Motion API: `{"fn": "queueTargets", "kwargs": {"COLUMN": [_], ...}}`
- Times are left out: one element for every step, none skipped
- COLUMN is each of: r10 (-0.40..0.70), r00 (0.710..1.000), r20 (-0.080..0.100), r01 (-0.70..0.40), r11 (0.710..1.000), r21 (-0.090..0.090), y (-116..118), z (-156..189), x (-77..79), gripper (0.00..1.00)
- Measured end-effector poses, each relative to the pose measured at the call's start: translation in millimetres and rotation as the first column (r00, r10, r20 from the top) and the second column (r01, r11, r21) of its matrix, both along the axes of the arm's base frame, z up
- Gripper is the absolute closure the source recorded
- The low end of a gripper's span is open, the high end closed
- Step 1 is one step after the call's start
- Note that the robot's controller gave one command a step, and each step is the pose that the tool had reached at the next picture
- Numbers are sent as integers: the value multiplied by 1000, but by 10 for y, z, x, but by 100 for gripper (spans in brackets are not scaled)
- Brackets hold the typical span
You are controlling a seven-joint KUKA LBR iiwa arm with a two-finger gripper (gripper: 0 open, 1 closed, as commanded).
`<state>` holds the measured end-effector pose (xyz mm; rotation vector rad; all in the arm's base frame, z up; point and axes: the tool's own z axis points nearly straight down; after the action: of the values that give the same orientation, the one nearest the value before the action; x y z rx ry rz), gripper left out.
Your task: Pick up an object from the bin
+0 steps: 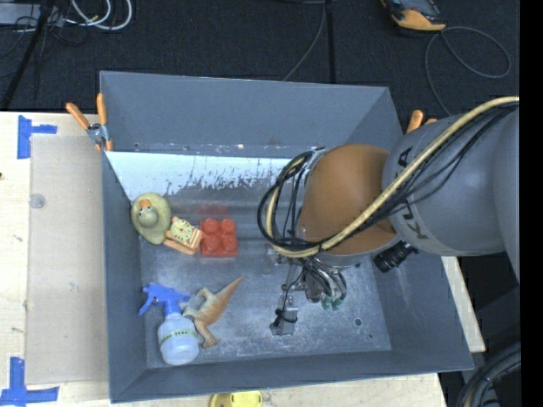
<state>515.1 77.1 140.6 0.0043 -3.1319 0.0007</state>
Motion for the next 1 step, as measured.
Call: {"fn": "queueTargets", "kwargs": {"r10": [-2], "r00": [1000], "r20": [7], "r01": [2], "r11": [1000], "r21": [1], "y": [-3], "z": [39], "x": [19], "gripper": [0]}}
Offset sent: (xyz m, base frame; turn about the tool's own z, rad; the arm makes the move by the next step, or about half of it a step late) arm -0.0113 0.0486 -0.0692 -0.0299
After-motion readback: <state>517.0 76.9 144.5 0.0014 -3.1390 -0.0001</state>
